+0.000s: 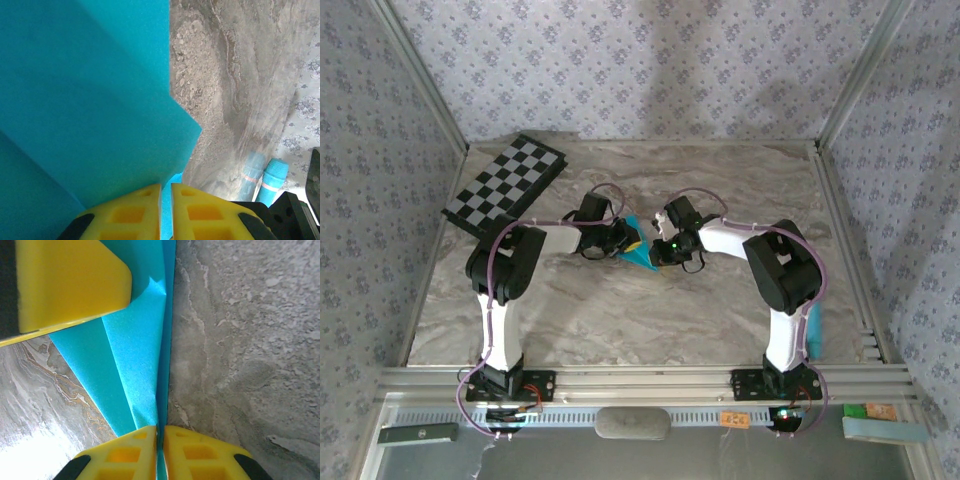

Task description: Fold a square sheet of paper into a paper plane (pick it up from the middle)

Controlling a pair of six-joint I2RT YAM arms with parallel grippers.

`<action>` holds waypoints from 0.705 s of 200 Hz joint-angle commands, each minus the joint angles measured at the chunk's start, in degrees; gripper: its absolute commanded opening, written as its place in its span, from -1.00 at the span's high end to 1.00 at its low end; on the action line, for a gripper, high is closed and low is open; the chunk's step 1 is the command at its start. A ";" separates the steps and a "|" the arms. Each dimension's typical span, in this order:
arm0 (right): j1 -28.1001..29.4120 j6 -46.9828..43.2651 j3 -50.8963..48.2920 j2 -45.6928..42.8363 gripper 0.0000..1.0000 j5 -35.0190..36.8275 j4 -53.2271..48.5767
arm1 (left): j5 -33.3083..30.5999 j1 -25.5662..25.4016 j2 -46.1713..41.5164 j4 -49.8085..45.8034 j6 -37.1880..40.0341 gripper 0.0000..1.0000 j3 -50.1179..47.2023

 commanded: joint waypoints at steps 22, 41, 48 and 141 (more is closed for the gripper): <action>0.59 1.06 -0.30 2.86 0.71 0.94 -1.26 | -1.59 0.37 1.45 -3.28 0.13 0.76 1.28; 0.55 1.25 -0.13 2.53 0.71 0.79 -1.24 | -2.55 0.39 1.48 -4.32 -0.13 0.78 1.25; 0.47 1.28 -0.09 2.44 0.71 0.79 -1.23 | -2.86 0.37 1.40 -4.61 -0.19 0.78 1.07; -1.31 5.34 -1.25 -5.07 0.64 -1.94 4.01 | -3.79 0.37 2.85 -7.28 -0.58 0.79 1.59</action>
